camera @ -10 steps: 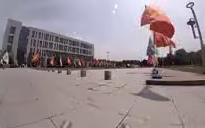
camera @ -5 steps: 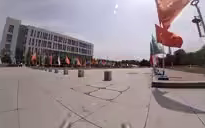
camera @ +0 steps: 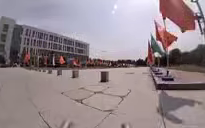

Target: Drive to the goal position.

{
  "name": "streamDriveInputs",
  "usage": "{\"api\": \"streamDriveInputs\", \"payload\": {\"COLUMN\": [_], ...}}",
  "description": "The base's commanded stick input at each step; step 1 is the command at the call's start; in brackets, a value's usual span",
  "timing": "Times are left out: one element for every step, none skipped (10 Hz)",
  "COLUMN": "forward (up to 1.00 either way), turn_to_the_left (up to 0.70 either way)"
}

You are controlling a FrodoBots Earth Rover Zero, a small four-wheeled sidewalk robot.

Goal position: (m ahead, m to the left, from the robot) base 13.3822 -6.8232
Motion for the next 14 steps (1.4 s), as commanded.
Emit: {"api": "streamDriveInputs", "payload": {"forward": [1.00, 1.00, 1.00, 1.00, 1.00, 1.00, 1.00, 1.00, 1.00, 1.00, 1.00, 1.00, 1.00, 1.00], "turn_to_the_left": [-0.21, -0.21, -0.21, -0.02, 0.00, 0.00, 0.00, 0.00, 0.00, 0.00, -0.22, -0.26, -0.27, -0.27]}}
